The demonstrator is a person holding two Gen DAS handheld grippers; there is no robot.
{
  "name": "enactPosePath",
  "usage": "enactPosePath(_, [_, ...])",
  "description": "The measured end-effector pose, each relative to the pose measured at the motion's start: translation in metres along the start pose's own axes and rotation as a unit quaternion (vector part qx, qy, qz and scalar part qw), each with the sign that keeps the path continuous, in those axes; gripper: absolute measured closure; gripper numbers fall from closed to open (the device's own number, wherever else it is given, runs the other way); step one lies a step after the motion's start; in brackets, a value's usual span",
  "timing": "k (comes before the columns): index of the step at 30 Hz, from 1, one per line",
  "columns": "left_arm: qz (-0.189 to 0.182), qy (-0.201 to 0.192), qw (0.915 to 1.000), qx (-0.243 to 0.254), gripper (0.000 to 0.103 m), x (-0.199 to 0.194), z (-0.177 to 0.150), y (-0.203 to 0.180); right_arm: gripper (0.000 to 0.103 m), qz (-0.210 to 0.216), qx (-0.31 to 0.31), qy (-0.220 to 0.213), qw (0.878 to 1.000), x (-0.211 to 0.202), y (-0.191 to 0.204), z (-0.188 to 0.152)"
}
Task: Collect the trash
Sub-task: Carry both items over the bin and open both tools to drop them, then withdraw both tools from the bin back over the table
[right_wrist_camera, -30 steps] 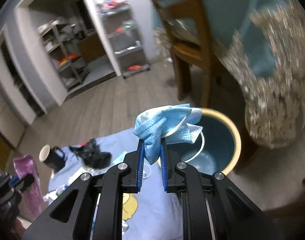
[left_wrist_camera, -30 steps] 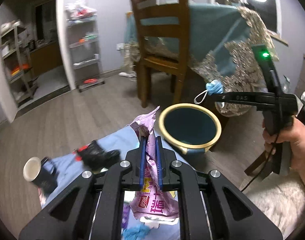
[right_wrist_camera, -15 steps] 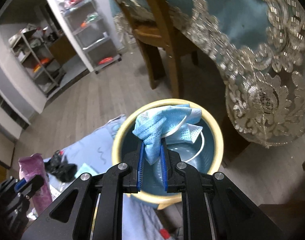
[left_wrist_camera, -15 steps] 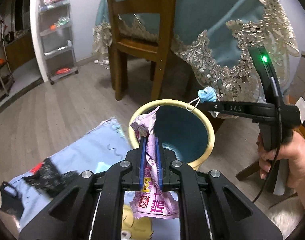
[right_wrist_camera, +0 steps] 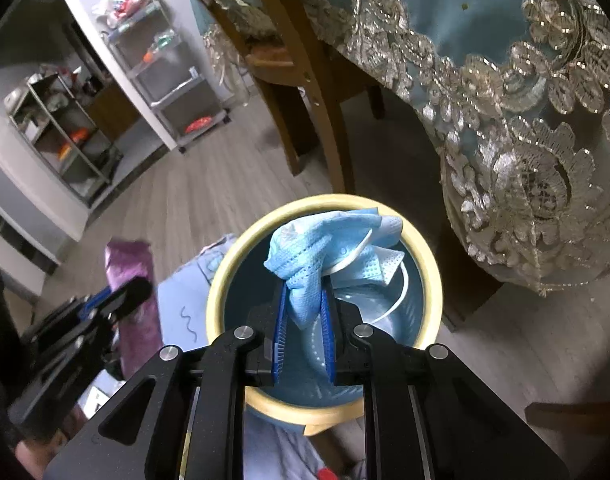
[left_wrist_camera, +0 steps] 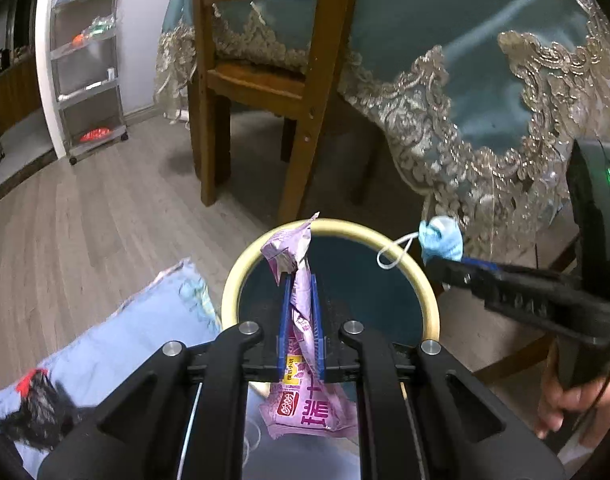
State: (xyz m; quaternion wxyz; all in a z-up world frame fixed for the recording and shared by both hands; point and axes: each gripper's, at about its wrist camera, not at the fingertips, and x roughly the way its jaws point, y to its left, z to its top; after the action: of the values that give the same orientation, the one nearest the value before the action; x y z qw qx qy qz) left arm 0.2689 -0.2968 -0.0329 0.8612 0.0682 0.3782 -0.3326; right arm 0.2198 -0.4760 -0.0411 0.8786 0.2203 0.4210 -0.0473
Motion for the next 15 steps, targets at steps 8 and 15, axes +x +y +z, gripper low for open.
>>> enactPosePath(8, [0.008, -0.021, 0.9997, 0.000, 0.045, -0.012, 0.003, 0.002, 0.049, -0.019, 0.015, 0.001, 1.000, -0.002, -0.012, -0.005])
enactPosePath(15, [0.031, -0.020, 0.9993, -0.009, 0.041, -0.042, -0.005, 0.017, 0.032, -0.035, -0.016, -0.008, 0.999, -0.012, -0.004, -0.003])
